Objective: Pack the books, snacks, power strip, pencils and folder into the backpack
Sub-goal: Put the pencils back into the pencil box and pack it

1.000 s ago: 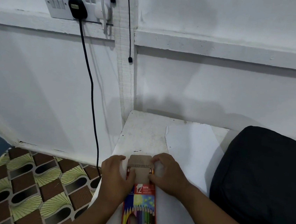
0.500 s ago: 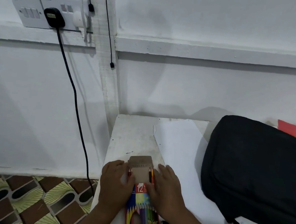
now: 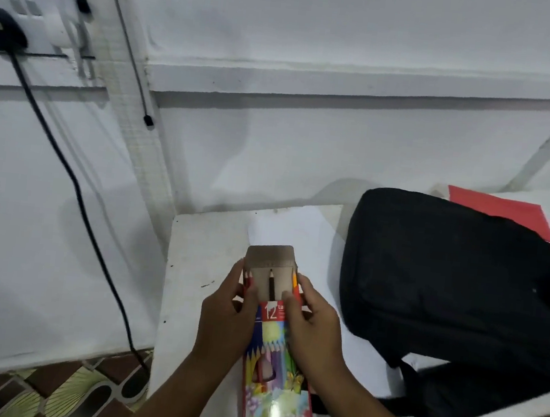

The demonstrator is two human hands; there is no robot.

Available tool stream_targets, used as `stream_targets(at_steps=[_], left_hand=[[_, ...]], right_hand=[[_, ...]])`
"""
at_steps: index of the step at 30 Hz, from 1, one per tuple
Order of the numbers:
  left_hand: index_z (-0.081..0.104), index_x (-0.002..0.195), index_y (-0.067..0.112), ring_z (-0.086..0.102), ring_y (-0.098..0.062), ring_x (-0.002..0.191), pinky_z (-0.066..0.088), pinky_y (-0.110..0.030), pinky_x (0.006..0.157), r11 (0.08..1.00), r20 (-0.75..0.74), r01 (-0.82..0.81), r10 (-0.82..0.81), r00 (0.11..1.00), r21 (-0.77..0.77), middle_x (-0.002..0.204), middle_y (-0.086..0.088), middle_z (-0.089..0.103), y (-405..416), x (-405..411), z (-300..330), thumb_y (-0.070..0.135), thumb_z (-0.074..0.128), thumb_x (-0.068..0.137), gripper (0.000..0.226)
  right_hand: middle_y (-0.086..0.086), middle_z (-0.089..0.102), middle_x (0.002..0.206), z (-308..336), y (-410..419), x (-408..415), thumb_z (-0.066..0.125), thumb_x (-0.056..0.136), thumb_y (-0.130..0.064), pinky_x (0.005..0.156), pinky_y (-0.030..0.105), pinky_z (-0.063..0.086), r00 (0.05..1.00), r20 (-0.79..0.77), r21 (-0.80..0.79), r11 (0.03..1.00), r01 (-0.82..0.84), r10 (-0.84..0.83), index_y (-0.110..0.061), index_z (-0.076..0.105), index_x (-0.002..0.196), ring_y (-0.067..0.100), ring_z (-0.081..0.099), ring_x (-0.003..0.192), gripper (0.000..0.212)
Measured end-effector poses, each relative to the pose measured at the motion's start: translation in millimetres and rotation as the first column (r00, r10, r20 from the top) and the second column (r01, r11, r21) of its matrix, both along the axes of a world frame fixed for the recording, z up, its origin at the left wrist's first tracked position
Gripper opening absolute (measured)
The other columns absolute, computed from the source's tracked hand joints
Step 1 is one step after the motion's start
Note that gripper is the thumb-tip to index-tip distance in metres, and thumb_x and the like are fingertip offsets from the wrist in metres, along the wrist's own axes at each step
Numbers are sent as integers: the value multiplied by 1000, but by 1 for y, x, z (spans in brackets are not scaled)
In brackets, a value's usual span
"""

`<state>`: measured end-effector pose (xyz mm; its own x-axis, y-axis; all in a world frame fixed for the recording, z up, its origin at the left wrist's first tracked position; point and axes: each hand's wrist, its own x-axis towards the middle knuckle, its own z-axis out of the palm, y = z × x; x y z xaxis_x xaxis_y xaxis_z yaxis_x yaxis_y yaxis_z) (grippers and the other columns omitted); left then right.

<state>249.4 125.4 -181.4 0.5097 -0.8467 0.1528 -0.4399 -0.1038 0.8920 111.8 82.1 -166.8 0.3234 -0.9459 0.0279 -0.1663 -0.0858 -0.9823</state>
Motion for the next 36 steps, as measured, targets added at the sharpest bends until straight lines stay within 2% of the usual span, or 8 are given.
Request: stream_targets(at_steps=[9, 15, 19, 22, 26, 29, 32, 36], left_hand=[[33, 137, 48, 68, -2, 91, 60, -25, 80, 981, -128, 189, -194, 973, -48, 118, 21, 55, -52, -92, 51, 49, 47, 90, 49], [40, 146, 37, 69, 0, 96, 61, -27, 79, 961, -115, 245, -260, 959, -130, 117, 22, 62, -98, -203, 67, 33, 52, 101, 47], [40, 149, 32, 70, -3, 100, 61, -37, 84, 943, -240, 294, -324, 915, -155, 121, 13, 66, -129, -297, 69, 30, 53, 102, 49], [44, 146, 33, 70, -7, 104, 60, -42, 86, 931, -294, 321, -361, 885, -175, 123, 12, 66, -152, -365, 69, 29, 53, 102, 45], [51, 136, 40, 71, -9, 99, 61, -41, 82, 923, -364, 343, -384, 849, -173, 117, 12, 68, -179, -440, 69, 28, 53, 102, 37], [51, 121, 52, 73, -10, 91, 62, -34, 73, 907, -416, 392, -421, 806, -157, 106, 13, 70, -197, -481, 70, 26, 53, 102, 33], [45, 142, 37, 72, -7, 89, 60, -27, 69, 888, -414, 444, -450, 791, -117, 106, 4, 69, -217, -507, 63, 26, 56, 100, 45], [32, 153, 29, 69, -3, 89, 57, -18, 63, 866, -420, 497, -472, 776, -54, 111, 1, 65, -249, -527, 53, 21, 65, 95, 68]], right_hand=[[-13, 74, 97, 44, -33, -93, 55, 101, -18, 70, 31, 61, 973, 106, -34, 977, 211, -207, -38, 62, 123, 11, 73, 84, 31], [-10, 74, 96, 68, -62, -208, 56, 101, -14, 68, 25, 60, 954, 147, -126, 952, 279, -260, -32, 63, 127, 10, 73, 82, 33], [0, 73, 91, 72, -87, -305, 58, 100, -23, 72, 33, 61, 947, 75, -121, 940, 319, -311, -36, 59, 133, 15, 72, 81, 36], [-5, 72, 92, 73, -103, -375, 59, 99, -27, 74, 25, 59, 933, 44, -83, 930, 359, -357, -34, 49, 142, 6, 71, 84, 45], [-13, 73, 100, 71, -112, -453, 58, 100, -23, 81, 35, 61, 938, 15, -37, 938, 346, -345, -37, 47, 143, 6, 72, 89, 47], [-15, 72, 106, 66, -123, -495, 57, 100, -25, 71, 25, 60, 934, -18, -41, 933, 356, -357, -42, 50, 136, 4, 73, 87, 41], [-27, 71, 96, 63, -139, -523, 55, 100, -24, 64, 15, 55, 919, -39, -43, 920, 390, -392, -54, 51, 118, -1, 71, 84, 35], [-20, 69, 100, 56, -171, -550, 55, 101, -26, 62, 13, 54, 890, -79, -20, 893, 450, -450, -49, 49, 121, -3, 70, 84, 32]])
